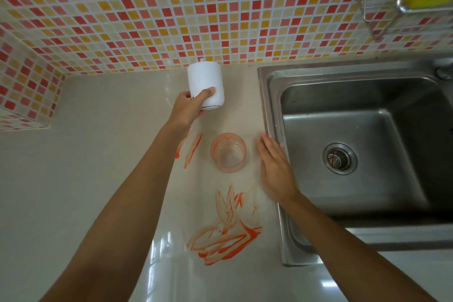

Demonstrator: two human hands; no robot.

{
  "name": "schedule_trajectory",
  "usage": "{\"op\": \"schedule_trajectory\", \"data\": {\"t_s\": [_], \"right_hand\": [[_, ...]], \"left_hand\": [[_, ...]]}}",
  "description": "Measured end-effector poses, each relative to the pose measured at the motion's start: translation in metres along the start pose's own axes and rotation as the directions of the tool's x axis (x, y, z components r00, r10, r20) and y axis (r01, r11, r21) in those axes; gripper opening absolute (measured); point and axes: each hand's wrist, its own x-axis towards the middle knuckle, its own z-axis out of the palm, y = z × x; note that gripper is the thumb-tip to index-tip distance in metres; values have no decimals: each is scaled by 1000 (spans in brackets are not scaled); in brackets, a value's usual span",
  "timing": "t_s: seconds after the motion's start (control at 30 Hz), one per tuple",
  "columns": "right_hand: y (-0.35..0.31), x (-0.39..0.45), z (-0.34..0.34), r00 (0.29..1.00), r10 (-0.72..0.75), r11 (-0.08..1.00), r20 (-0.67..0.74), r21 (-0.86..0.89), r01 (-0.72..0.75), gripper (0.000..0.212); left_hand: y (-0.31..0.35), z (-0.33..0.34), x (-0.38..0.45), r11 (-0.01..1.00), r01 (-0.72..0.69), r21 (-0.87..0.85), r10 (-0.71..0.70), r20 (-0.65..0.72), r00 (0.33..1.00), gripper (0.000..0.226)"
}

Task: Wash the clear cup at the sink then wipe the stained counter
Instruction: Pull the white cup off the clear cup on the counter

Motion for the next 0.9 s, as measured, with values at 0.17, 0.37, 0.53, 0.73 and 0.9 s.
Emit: {"op": "schedule_trajectory", "data": {"t_s": [0.17,0.37,0.53,0.73,0.9], "right_hand": [[2,1,5,998,34,998,45,-61,-32,55],[4,1,8,999,44,998,30,-51,-42,56],[5,1,7,998,38,998,42,-47,-36,55],[4,2,7,998,40,997,48,-60,-37,55],[2,3,2,994,50,998,94,-53,-45,53]], "left_hand": [[-14,6,8,962,-166,217,159,49,986,94],[-28,15,9,903,-287,320,287,50,957,98],[-34,16,9,837,-382,392,381,84,921,96],[-39,15,5,816,-406,413,401,103,910,95],[-32,-5,-12,792,-389,469,390,101,915,98]]}}
